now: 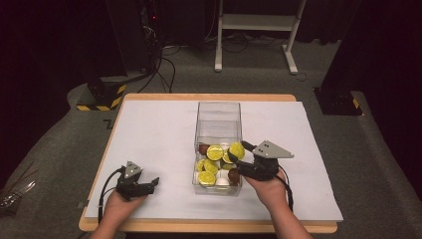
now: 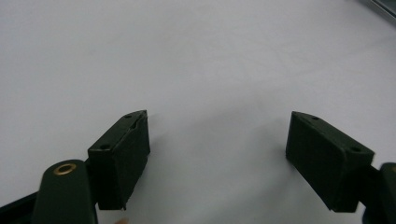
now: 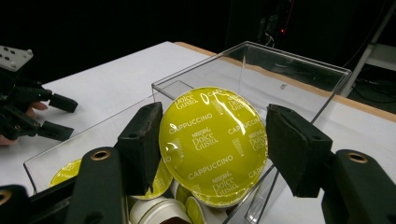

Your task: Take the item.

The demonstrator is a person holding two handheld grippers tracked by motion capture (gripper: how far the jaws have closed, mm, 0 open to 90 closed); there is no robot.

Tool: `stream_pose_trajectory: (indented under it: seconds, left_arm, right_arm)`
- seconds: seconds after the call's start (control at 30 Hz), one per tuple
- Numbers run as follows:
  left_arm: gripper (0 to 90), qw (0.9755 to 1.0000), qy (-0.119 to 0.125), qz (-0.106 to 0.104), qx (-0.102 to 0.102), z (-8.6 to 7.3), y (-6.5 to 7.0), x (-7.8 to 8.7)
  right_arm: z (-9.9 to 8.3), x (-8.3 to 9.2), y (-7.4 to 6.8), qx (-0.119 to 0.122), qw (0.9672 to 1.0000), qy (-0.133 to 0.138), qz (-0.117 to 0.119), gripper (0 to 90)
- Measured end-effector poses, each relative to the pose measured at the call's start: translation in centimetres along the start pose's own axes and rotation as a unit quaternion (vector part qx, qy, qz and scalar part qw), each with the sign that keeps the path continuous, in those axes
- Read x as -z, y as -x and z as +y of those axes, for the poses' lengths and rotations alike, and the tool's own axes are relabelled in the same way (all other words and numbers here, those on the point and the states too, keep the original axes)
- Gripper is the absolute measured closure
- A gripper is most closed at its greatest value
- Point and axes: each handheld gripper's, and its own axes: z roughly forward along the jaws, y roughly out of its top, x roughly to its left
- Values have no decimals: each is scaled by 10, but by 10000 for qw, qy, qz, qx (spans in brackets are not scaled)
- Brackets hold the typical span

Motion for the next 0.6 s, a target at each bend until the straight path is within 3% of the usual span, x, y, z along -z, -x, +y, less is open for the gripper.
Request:
stream_pose_trajectory:
  seconds: [0.6]
  left_arm:
    - [221,10000,-4,-4,10,0,0,0]
  right_arm:
    - [-1,20,20,-143,9991,212,-335,386]
